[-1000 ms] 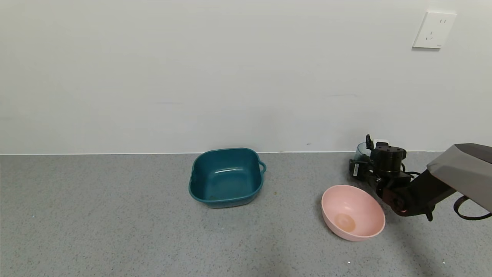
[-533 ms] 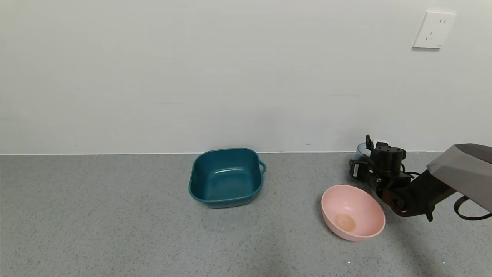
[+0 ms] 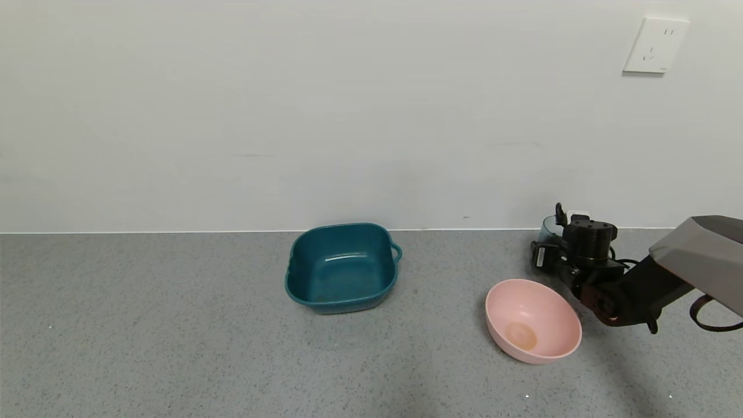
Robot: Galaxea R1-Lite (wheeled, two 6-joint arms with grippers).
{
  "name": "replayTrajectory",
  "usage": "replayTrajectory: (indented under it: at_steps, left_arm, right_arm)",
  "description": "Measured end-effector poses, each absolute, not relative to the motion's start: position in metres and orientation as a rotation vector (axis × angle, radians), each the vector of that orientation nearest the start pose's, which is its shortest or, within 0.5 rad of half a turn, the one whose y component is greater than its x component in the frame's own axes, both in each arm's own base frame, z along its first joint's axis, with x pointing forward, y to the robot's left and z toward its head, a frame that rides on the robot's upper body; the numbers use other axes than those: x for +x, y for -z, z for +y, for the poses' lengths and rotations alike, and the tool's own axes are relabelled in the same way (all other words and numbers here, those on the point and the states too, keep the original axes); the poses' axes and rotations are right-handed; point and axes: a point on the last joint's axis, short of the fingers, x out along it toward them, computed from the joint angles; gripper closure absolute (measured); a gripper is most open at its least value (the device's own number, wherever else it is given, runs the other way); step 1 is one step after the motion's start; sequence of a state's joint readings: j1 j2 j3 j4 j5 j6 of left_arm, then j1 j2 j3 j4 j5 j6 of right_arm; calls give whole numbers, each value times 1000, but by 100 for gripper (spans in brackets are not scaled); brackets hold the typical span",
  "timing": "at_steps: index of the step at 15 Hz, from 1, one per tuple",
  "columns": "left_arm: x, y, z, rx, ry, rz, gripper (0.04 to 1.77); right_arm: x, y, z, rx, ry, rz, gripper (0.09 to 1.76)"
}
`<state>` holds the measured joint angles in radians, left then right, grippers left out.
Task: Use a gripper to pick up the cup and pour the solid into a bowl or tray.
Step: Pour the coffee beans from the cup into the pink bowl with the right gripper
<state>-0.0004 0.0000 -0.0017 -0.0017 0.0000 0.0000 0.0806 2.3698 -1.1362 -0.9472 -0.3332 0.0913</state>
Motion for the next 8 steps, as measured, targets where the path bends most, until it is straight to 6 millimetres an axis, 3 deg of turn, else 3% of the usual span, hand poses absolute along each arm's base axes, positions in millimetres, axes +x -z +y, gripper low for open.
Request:
replayTrajectory:
  at_steps: [8]
  left_arm:
    - [-23,-76,0,0,1,-3,6]
  right_arm:
    - [428,-73,19,-20,268,233,49]
